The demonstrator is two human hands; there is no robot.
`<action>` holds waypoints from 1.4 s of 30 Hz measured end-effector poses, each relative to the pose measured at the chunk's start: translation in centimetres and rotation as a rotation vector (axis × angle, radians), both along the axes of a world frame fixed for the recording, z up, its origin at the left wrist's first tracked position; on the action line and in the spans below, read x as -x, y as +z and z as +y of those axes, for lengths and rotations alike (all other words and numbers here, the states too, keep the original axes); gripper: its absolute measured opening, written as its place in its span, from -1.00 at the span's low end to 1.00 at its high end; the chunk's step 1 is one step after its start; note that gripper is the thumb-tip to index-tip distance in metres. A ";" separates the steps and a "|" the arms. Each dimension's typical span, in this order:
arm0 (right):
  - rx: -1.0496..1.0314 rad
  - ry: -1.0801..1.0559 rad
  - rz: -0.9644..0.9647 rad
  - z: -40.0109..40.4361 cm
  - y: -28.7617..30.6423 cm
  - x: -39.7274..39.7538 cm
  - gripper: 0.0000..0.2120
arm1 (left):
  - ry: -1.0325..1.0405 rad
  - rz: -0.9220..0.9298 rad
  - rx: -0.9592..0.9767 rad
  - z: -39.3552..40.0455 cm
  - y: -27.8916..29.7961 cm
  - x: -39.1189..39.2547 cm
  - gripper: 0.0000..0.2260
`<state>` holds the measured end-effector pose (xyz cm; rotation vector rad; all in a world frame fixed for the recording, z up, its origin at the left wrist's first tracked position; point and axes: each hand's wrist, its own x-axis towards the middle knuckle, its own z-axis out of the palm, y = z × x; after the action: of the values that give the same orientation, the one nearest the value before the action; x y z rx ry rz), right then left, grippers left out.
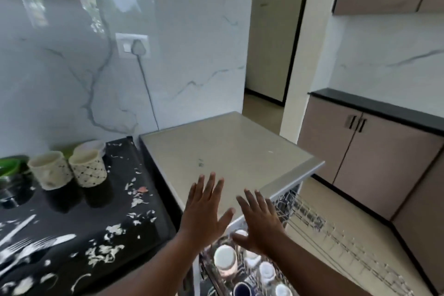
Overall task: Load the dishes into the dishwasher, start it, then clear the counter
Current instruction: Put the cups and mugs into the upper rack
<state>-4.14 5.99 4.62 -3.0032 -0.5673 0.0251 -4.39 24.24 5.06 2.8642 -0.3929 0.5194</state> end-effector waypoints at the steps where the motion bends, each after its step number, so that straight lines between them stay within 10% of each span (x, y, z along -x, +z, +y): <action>1: 0.009 0.026 -0.022 1.5 0.5 -0.4 -0.07 | 0.040 0.005 0.031 1.4 0.5 -0.2 -0.31; 25: -0.038 0.340 -0.002 38.5 5.1 -6.8 -0.03 | 0.853 0.016 0.613 39.7 2.2 -0.8 0.02; 42: -0.706 0.025 0.391 44.7 1.3 -13.3 0.06 | 0.870 0.153 0.313 45.0 -0.8 -5.4 0.01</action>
<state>9.20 50.66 5.89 -2.2256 -0.4461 0.3304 1.02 69.22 4.25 2.6055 0.9135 0.4200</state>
